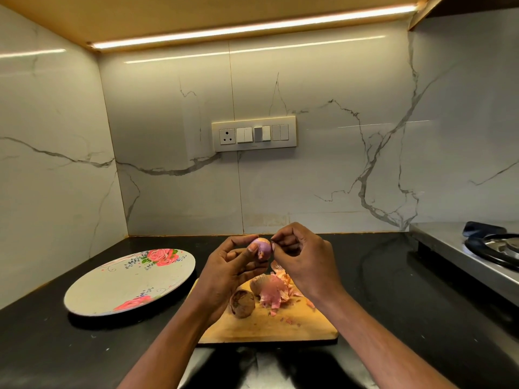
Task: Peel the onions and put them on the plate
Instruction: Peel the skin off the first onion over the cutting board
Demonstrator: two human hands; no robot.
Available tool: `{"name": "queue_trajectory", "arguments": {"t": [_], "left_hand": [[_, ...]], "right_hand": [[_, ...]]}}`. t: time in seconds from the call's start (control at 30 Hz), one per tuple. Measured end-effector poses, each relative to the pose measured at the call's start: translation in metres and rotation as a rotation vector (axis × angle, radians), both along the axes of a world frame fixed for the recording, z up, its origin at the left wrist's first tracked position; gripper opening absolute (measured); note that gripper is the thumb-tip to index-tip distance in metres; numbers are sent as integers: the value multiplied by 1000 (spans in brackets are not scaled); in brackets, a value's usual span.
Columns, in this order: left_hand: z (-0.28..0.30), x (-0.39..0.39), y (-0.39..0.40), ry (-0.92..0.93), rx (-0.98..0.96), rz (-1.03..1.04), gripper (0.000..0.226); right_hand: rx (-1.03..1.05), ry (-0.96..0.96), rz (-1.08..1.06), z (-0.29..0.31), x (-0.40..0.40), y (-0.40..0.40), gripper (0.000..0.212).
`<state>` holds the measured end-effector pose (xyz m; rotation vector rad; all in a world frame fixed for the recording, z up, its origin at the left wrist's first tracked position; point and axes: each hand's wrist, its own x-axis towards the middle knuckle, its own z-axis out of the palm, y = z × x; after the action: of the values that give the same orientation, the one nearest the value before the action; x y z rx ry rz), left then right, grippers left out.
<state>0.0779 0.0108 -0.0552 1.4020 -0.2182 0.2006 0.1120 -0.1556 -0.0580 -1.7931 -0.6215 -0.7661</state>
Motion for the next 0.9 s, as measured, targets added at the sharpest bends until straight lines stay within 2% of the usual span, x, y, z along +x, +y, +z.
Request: {"name": "queue_trajectory", "arguments": {"t": [0.27, 0.43, 0.67, 0.9], "left_hand": [[3, -1, 3, 22, -116, -42, 40], [4, -1, 4, 28, -144, -54, 42], [0, 2, 4, -16, 19, 34, 39], [-2, 3, 4, -77, 143, 103, 45]], "right_hand": [[13, 65, -71, -1, 9, -13, 12], [-127, 156, -36, -3, 12, -15, 17], [-76, 97, 69, 5, 0, -9, 22], [-147, 26, 7, 3, 0, -7, 25]]}}
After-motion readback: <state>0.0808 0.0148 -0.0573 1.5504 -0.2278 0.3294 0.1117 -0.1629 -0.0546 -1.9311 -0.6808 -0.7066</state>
